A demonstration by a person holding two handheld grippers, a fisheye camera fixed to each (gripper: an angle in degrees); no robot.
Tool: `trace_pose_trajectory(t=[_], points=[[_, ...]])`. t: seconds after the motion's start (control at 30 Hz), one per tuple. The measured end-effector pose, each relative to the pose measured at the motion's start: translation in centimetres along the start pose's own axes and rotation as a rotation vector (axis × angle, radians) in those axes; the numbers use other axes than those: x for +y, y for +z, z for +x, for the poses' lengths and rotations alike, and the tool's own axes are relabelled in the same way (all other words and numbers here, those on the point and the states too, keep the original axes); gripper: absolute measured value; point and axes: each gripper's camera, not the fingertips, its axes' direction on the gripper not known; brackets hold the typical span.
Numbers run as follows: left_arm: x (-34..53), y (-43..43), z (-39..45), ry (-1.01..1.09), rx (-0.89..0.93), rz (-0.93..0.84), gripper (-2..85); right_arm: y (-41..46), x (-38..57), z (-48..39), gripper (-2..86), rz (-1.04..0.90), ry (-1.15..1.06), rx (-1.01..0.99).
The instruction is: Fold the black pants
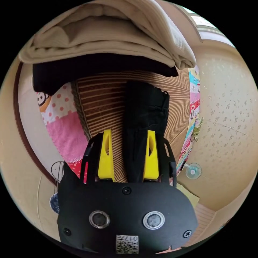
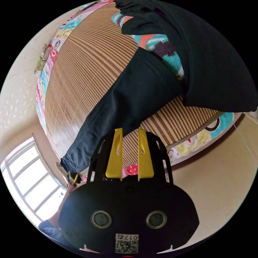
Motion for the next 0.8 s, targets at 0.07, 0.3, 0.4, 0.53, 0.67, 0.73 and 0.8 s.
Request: trace_pose_trajectory(t=[0.07, 0.3, 0.4, 0.53, 0.67, 0.73, 0.8], points=[[-1.7, 0.8, 0.2, 0.013, 0.041, 0.028, 16.4, 0.5, 1.5, 0.1, 5.9, -0.004, -0.027, -0.043], [-5.5, 3.8, -0.5, 0.009, 0.067, -0.152, 6.5, 3.1, 7.3, 2.3, 2.3, -0.055, -0.004, -0.167], [-6.3, 1.6, 0.6, 0.142, 0.214, -0.168, 4.7, 3.9, 8.1, 2.6, 1.3, -0.032, 0.015, -0.296], [-1.2, -4.1, 10.7, 0.672, 0.135, -0.083, 4.2, 5.0, 8.1, 2.7, 0.7, 0.003, 0.038, -0.399], [12.1, -5.0, 22.3, 1.282, 0.014, -0.114, 4.4, 6.3, 7.5, 3.6, 0.4, 0.027, 0.093, -0.522], [18.5, -3.2, 25.0, 1.504, -0.009, -0.152, 4.7, 6.6, 7.3, 4.5, 0.3, 0.054, 0.129, -0.593], [24.8, -0.3, 25.9, 1.699, -0.012, -0.209, 5.3, 7.1, 7.1, 6.1, 0.3, 0.091, 0.192, -0.684]])
